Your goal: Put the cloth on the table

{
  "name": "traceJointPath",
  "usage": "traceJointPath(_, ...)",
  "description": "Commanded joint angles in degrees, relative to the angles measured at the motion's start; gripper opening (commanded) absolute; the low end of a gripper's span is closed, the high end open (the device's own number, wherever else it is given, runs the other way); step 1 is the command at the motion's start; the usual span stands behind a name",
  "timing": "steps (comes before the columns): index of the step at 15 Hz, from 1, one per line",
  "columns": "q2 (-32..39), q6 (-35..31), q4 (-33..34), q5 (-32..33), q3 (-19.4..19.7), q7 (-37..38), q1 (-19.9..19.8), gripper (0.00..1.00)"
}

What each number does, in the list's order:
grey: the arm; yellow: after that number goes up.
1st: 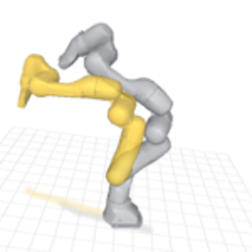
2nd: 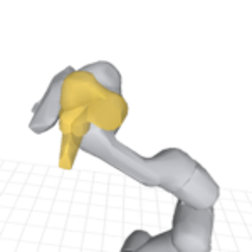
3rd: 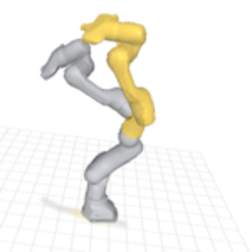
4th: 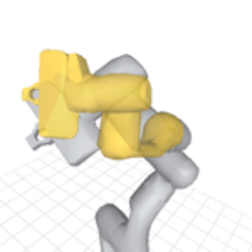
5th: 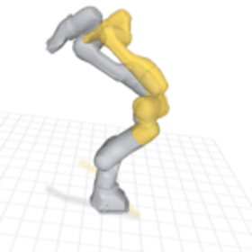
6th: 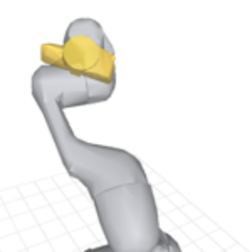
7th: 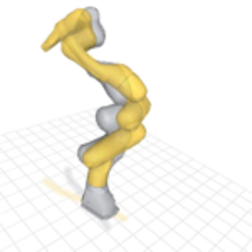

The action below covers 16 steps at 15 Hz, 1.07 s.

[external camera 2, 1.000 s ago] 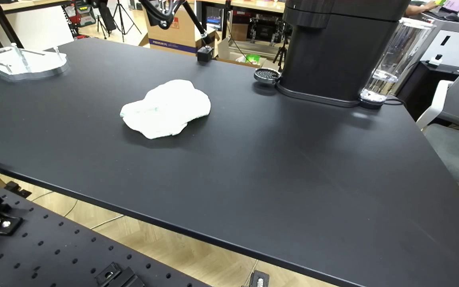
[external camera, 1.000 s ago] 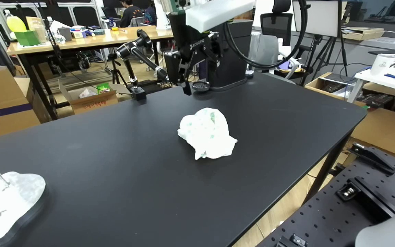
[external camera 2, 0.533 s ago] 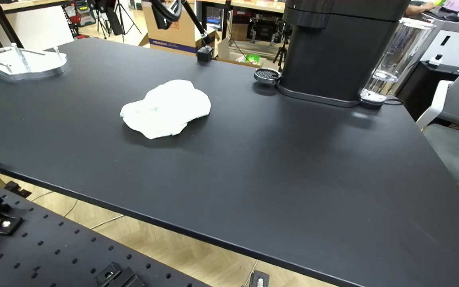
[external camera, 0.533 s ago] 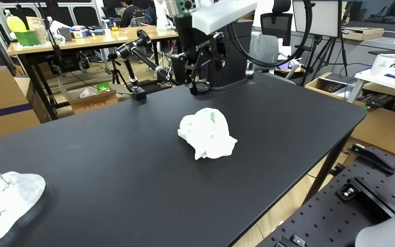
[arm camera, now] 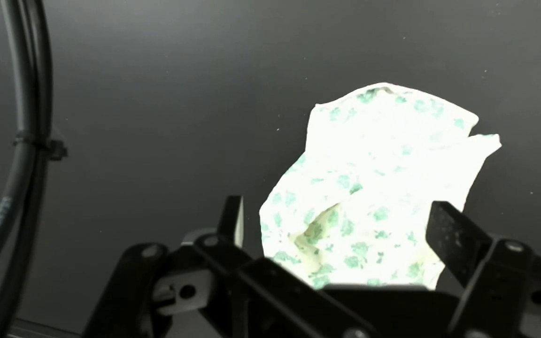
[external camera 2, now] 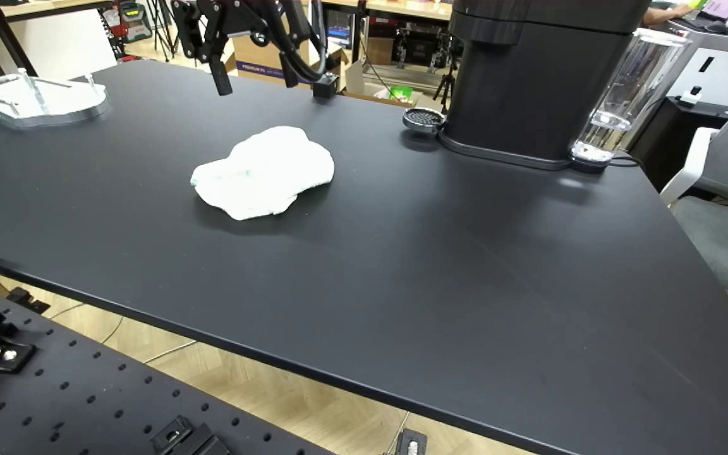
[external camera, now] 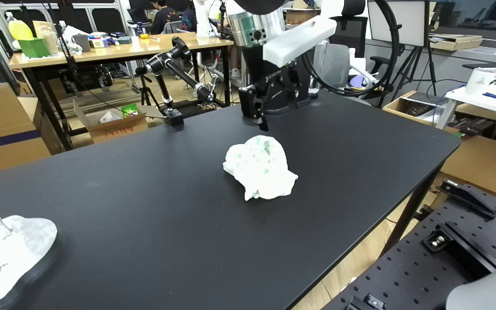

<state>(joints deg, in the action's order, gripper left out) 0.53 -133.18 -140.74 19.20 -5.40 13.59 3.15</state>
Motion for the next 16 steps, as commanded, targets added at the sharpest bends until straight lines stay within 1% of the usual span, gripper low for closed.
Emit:
traceJointPath(1,-0.1,0.1,0.1,-0.1,0.3,0.0,0.6,1.00)
traceJointPath(3,-0.3,-0.1,0.1,0.8,0.2,0.9,0.8,1.00)
traceJointPath(4,0.7,-0.4,0.6,1.6,0.3,2.5,0.8,1.00)
traceJointPath(5,1.5,-0.6,0.8,1.8,0.4,2.4,0.8,1.00)
traceJointPath(7,3.7,-1.1,1.4,1.6,0.6,2.3,0.8,1.00)
traceJointPath(12,9.8,-4.1,3.2,5.4,1.8,4.0,1.7,1.00)
traceJointPath(16,14.5,-5.9,5.5,6.7,3.3,4.3,3.1,1.00)
